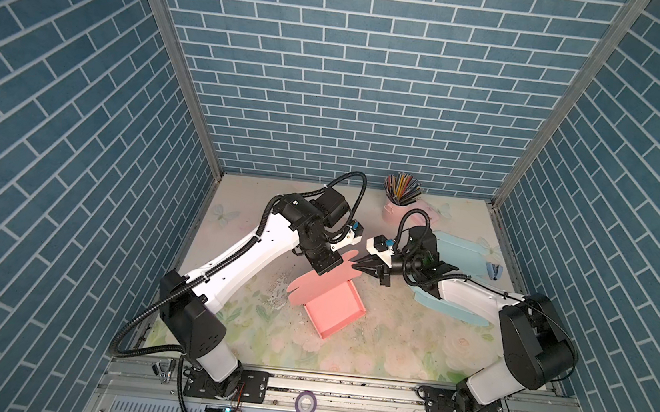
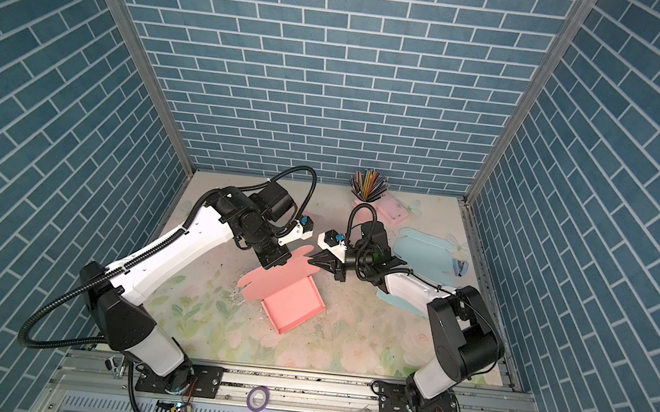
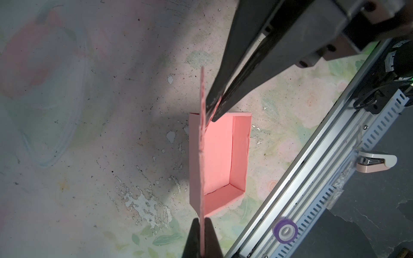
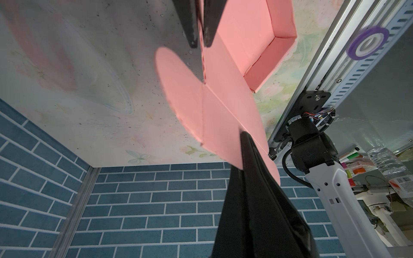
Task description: Fold the paper box
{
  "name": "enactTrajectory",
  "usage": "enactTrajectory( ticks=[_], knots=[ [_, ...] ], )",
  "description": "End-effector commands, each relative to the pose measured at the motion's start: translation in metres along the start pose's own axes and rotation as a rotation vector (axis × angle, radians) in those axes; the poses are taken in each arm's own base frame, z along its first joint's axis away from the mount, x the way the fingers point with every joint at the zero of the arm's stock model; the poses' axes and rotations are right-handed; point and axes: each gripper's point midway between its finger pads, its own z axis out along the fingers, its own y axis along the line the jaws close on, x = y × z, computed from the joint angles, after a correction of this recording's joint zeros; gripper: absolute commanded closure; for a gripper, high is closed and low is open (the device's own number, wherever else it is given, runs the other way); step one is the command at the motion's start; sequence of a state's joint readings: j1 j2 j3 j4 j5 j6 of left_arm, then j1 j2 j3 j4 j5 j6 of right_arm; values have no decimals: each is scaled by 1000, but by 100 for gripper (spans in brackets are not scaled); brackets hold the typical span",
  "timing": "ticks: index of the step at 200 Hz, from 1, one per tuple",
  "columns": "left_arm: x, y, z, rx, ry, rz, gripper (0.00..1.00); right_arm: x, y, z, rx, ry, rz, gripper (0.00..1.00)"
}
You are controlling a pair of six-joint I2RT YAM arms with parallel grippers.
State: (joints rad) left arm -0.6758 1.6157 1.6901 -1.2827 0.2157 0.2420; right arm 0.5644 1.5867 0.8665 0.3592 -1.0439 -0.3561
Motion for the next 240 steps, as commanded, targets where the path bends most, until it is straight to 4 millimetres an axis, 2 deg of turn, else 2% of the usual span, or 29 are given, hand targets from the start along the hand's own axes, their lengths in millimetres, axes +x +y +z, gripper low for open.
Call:
enactTrajectory(
  ticks=[1,11,28,36,49,67,81,92,119,136,155,173,196,200,210,240],
  knots=[
    [1,2,-1,-20,11,28,98,-2,-2,-1,6,10,-47,99],
    [-1,3,-1,-26,3,22,93,0,-2,-1,14,18,-44,100],
    [-5,2,-1,-21,-33,8,78,5,-3,-2,29,32,-34,100],
    [-6,1,-2,-9,-55,0,68,7,-4,-2,39,40,-28,100],
    [-6,3,-4,1,-101,-26,47,12,-4,-4,60,51,-21,100],
    [-5,16,-11,15,-222,-115,21,19,-7,-8,110,63,-10,100],
    [-4,28,-22,24,-352,-193,7,22,-11,-14,152,50,7,100],
    [-6,36,-35,26,-475,-233,1,21,-13,-20,177,31,19,100],
    [-5,47,-50,57,-680,-289,1,19,-20,-28,228,16,56,100],
    [1,57,-40,54,-730,-339,1,19,-23,-33,249,16,87,100],
    [-6,59,-47,81,-790,-371,2,25,-23,-38,252,33,141,100],
    [-14,62,-49,118,-933,-426,3,29,-24,-44,264,37,176,100],
    [-8,71,-24,109,-976,-467,3,20,-31,-52,288,-29,188,100],
    [-2,72,-12,104,-958,-480,3,20,-32,-53,286,-31,191,100],
    [1,74,0,100,-954,-479,3,21,-33,-55,286,-24,196,100],
    [4,81,20,65,-968,-426,3,29,-35,-55,277,-8,199,100]
  ],
)
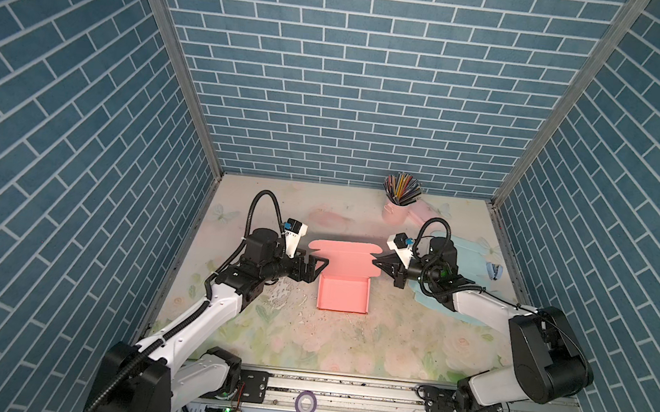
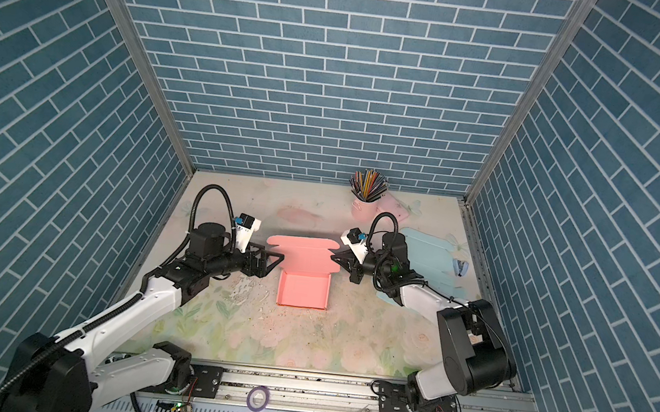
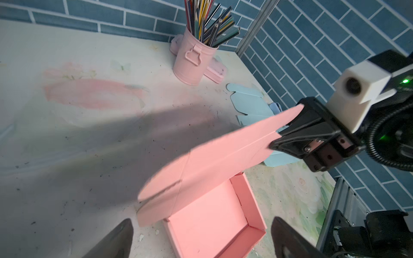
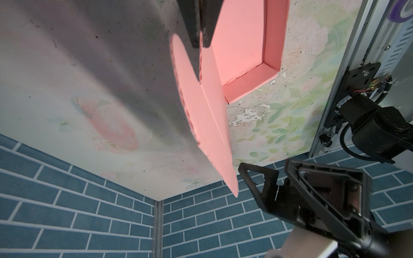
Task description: Fold the paper box
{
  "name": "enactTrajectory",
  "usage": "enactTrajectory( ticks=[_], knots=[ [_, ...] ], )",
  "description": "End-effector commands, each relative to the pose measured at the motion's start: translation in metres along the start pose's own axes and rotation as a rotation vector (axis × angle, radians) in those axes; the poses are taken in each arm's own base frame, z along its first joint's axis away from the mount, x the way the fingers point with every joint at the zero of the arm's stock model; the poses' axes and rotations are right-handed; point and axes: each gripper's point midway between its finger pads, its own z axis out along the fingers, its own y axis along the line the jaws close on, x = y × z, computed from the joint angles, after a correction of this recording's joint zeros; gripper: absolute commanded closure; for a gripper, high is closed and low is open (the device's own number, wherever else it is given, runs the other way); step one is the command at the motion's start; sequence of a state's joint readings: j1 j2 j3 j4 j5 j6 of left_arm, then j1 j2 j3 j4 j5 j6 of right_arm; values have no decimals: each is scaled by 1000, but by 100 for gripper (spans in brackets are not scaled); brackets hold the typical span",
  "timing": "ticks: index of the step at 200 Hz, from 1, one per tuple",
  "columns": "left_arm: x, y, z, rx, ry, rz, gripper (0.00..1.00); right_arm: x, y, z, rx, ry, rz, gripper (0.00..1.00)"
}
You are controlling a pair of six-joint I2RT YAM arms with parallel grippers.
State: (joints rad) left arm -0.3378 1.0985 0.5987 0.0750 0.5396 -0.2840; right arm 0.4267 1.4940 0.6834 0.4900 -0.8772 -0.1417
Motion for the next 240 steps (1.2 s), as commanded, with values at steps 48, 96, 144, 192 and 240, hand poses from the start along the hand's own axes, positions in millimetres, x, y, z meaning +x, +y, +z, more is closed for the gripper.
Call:
enactTrajectory(
  ticks=[48,96,144,192,240],
  knots=[
    [-30,17,15,65,-188,137,3,-5,-4,-5,-18,-10,-16,100],
    [-41,23,22,157,-167,158,12,-4,-8,-6,-13,-8,-11,100],
    [-18,23,39,201,-80,159,22,-3,-12,-4,2,-3,-9,100],
    [-16,28,46,183,-49,170,45,0,-15,-3,8,5,-2,100],
    [-11,33,51,165,-16,182,51,-1,-16,-3,12,2,-2,100]
  ],
)
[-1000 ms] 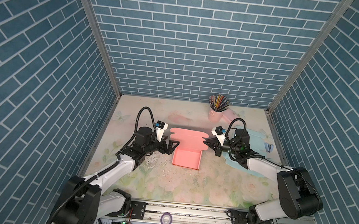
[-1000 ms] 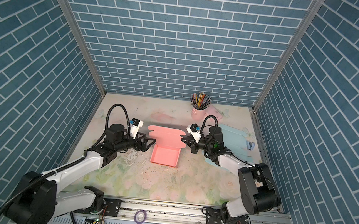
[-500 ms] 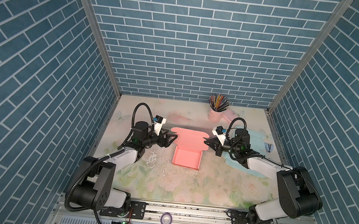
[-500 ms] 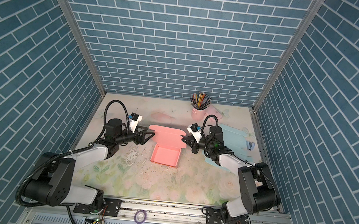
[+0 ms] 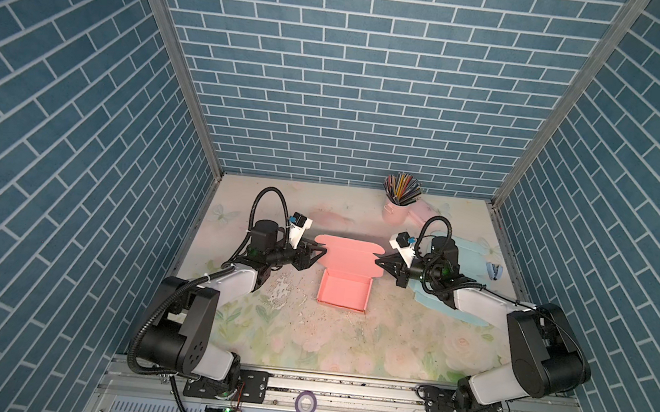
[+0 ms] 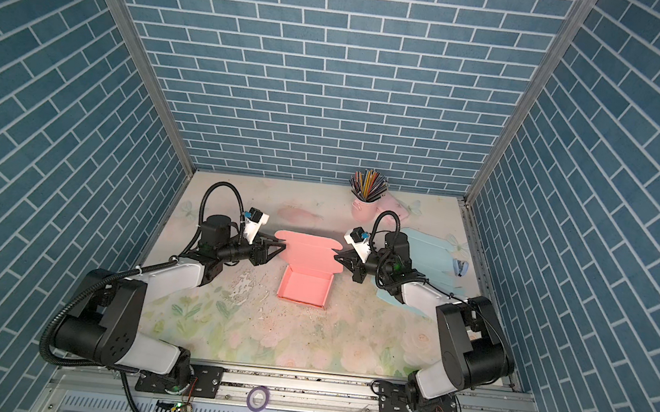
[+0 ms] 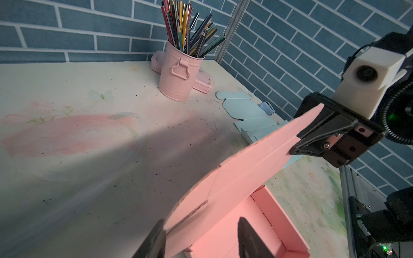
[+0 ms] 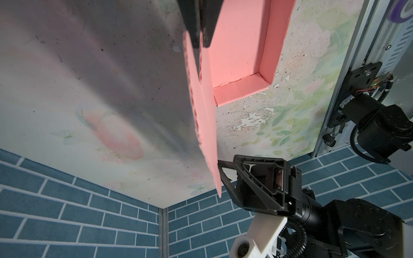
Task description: Fold the paper box
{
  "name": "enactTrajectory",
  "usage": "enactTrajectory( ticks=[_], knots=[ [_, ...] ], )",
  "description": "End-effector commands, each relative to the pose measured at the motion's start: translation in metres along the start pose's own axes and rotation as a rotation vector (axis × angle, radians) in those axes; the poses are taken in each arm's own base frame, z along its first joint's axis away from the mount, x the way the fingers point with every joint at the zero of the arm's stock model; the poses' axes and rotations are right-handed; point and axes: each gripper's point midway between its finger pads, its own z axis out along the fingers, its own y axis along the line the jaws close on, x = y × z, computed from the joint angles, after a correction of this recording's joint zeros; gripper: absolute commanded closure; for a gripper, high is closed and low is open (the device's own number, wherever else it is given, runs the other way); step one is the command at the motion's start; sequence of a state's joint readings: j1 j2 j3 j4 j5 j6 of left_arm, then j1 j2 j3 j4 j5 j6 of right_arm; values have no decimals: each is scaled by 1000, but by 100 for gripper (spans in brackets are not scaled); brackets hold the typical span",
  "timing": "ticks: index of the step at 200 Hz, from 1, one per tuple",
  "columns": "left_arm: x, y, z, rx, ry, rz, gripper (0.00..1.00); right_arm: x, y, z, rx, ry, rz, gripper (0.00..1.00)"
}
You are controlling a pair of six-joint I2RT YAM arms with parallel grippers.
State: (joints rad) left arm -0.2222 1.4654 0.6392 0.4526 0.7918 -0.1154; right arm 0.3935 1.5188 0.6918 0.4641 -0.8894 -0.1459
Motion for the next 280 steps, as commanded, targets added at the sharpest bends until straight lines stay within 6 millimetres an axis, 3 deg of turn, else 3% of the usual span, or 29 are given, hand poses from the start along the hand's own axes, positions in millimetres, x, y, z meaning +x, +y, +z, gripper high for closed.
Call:
enactTrajectory(
  ticks=[1,63,86,124,155,231,280],
  knots=[
    [2,-1,4,6,28,25,51,-10,-4,1,-2,-17,-40,100],
    [12,6,13,-23,72,30,46,-10,-7,2,10,-15,-35,100],
    [15,7,13,-29,80,30,54,-9,-9,2,22,-12,-37,100],
    [16,2,12,-35,83,43,77,-7,-18,2,76,7,-31,100],
    [26,-6,15,-46,128,69,86,-8,-23,0,108,17,-28,96],
    [16,-18,17,-75,118,84,99,3,-31,7,278,158,-93,84],
    [23,-11,19,-151,148,93,100,2,-36,11,361,224,-95,88]
  ],
)
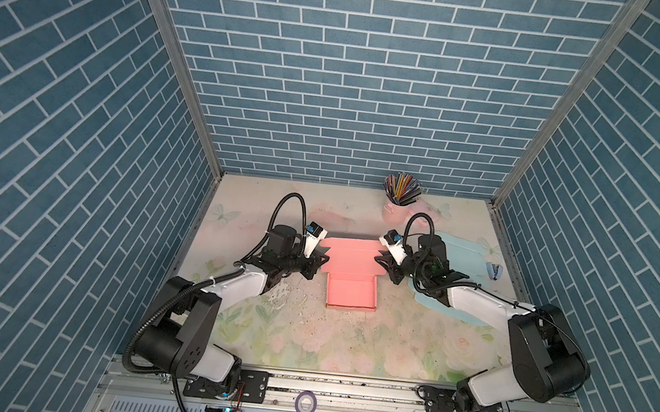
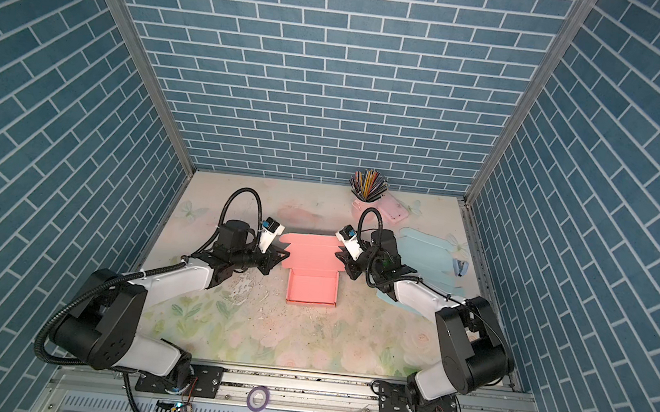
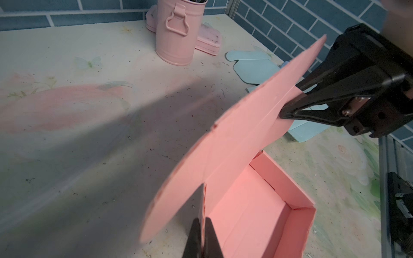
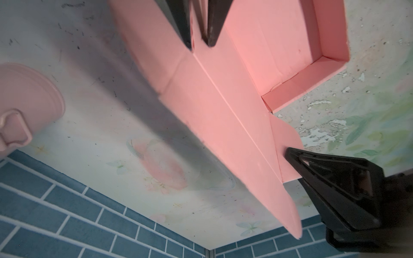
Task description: Fold the paper box
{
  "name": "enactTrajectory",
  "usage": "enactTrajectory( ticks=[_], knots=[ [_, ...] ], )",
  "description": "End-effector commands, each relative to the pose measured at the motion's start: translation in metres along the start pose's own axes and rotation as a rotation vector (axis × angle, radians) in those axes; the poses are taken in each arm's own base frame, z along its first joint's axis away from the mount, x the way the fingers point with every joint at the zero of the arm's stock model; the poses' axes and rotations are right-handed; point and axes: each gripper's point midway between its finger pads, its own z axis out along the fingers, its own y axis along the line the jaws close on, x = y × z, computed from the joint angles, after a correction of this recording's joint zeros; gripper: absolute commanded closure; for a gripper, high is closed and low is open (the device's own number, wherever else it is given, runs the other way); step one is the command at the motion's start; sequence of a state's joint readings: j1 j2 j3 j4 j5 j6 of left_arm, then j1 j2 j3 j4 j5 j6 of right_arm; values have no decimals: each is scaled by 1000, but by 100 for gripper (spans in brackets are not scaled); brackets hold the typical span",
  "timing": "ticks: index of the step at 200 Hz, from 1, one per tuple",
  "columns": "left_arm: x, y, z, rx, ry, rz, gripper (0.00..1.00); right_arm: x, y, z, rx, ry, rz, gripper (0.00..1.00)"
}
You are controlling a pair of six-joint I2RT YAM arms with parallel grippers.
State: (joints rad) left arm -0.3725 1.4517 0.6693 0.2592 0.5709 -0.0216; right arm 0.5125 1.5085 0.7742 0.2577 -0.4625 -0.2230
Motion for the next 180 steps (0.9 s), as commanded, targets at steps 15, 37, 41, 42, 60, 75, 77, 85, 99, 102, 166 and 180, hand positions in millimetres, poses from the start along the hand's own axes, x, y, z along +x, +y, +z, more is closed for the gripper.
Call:
enactTrajectory(
  ticks=[15,37,41,42,60,75,77,85,99,102,166,180],
  knots=[
    [-14,7,-4,-79,-21,20,100,-14,-11,-3,107,40,-39,89],
    [-22,8,-9,-102,-50,8,100,-14,-13,-3,139,73,-36,89],
    [-24,7,-9,-105,-55,8,100,-15,-14,-3,142,77,-35,90],
    [-24,7,-10,-106,-56,8,100,-15,-14,-3,143,78,-34,90],
    [-28,9,-12,-137,-69,4,100,-16,-17,-1,165,95,-20,92],
    [-26,12,-11,-179,-63,-6,100,-16,-24,1,211,123,3,94],
    [-31,11,-11,-182,-72,-3,100,-16,-25,1,220,125,7,94],
    [-39,11,-11,-201,-87,-7,100,-17,-30,1,245,126,32,94],
    [-44,11,-9,-238,-108,-29,100,-22,-32,4,261,106,80,92],
    [-46,11,-9,-243,-114,-34,100,-24,-32,4,259,100,89,92],
    [-66,12,-1,-404,-195,-98,100,-41,-5,33,210,114,151,84],
    [-66,16,-1,-432,-216,-115,100,-43,-5,33,211,104,174,84]
  ],
)
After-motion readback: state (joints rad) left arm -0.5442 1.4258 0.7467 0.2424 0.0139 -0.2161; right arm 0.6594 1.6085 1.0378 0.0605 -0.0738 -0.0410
